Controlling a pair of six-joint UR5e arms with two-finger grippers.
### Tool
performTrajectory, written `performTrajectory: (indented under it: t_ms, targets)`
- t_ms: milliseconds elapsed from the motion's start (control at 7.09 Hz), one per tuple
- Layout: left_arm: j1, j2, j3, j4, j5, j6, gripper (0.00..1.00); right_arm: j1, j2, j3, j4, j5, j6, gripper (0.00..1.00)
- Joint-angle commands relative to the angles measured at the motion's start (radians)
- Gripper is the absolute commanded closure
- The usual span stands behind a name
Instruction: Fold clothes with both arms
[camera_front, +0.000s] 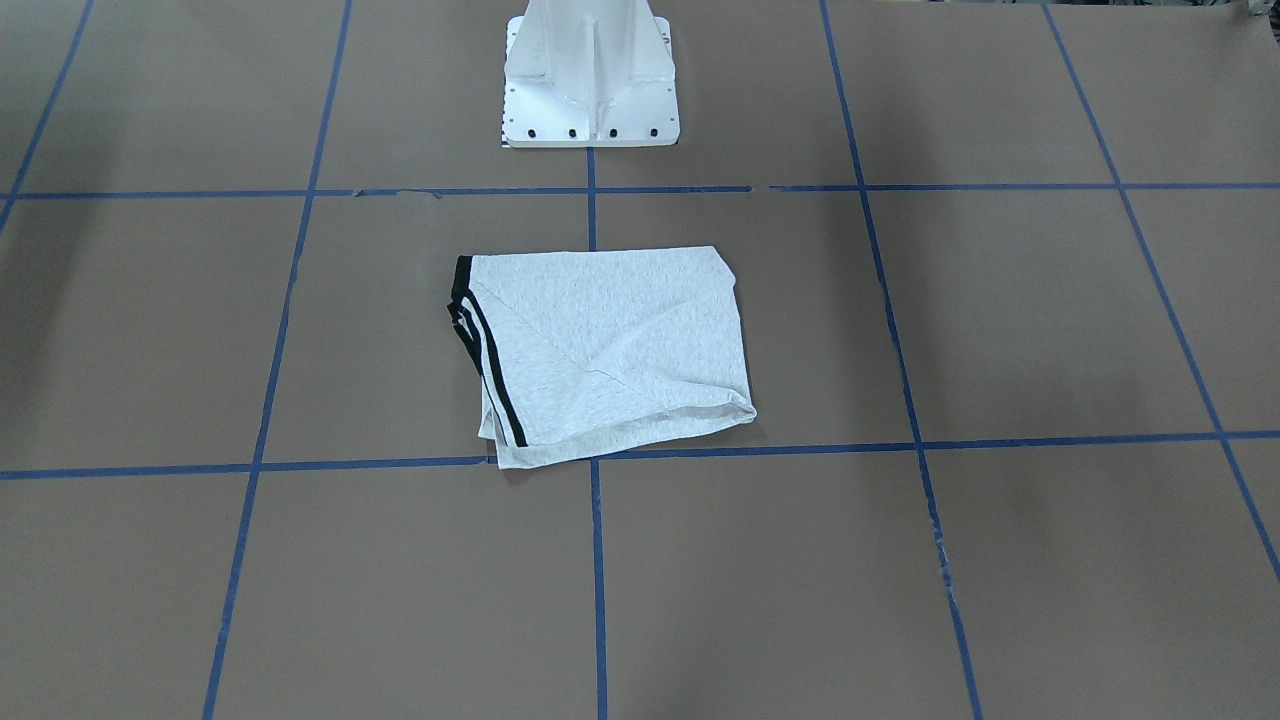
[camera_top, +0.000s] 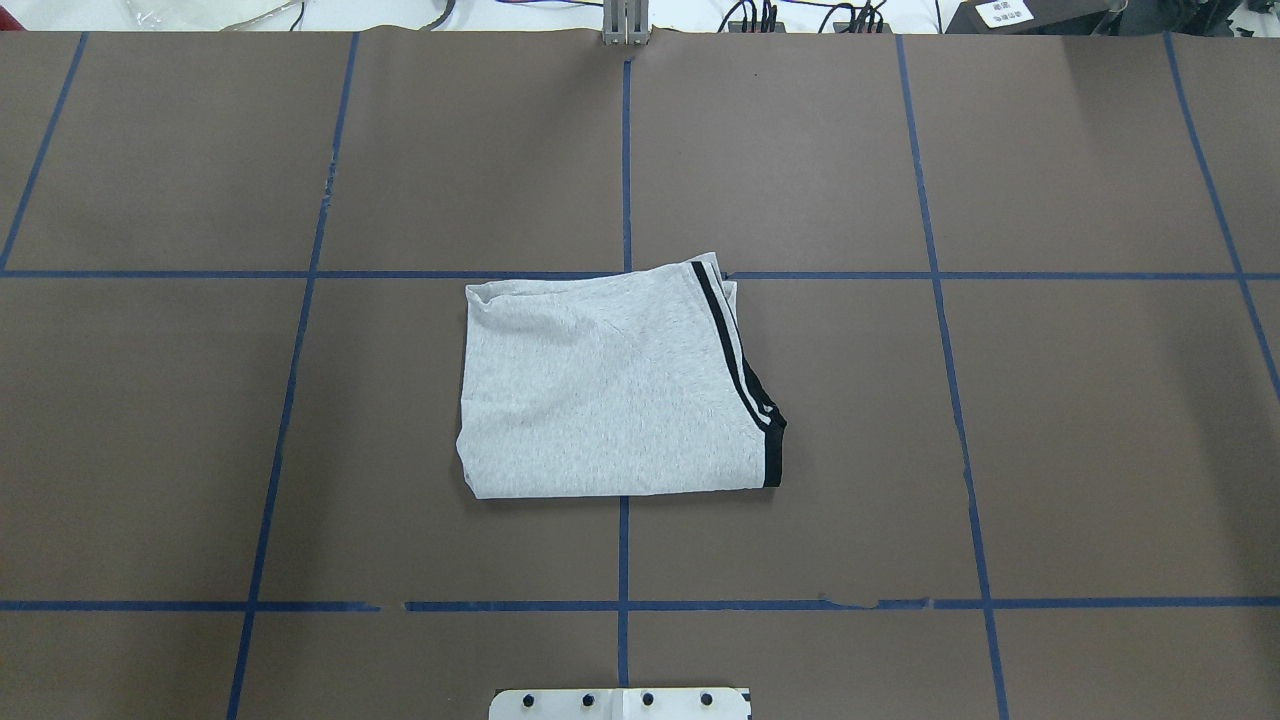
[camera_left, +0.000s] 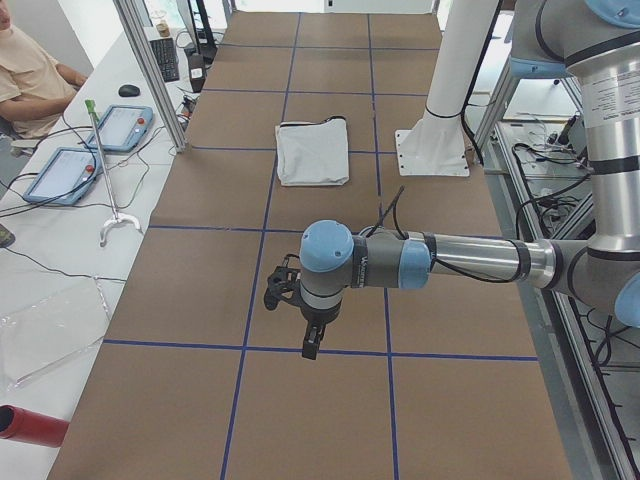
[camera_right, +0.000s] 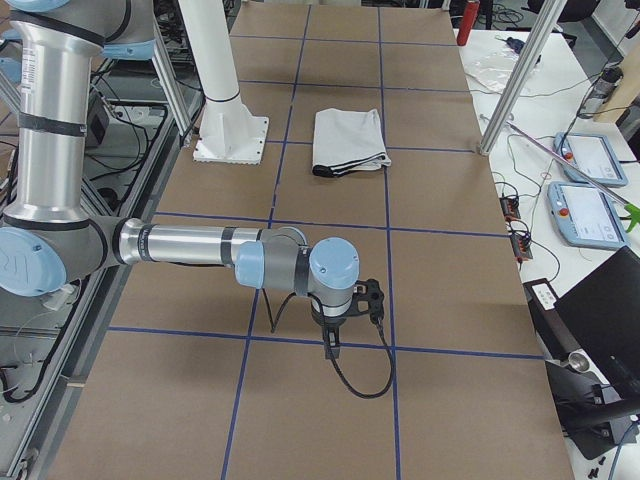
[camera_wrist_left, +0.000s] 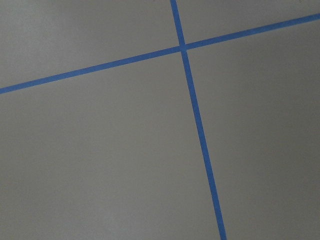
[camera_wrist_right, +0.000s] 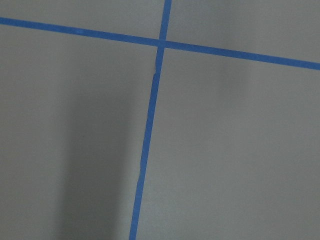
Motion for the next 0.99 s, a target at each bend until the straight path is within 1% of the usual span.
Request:
performTrajectory:
  t_ms: [0, 282, 846]
  targets:
    - [0.0, -0.001, -0.004, -0.002, 0.0, 0.0, 0.0, 0.0, -0.015, 0.001, 0.004, 0.002, 0.0, 0.0]
    - [-0.001, 0.001, -0.038, -0.002, 0.0, 0.0, 0.0, 0.0, -0.018, 0.001, 0.004, 0.0, 0.0, 0.0]
    - [0.0, 0.006, -0.05, 0.009, 0.0, -0.001, 0.0, 0.0, -0.016, 0.004, 0.005, 0.002, 0.0, 0.0]
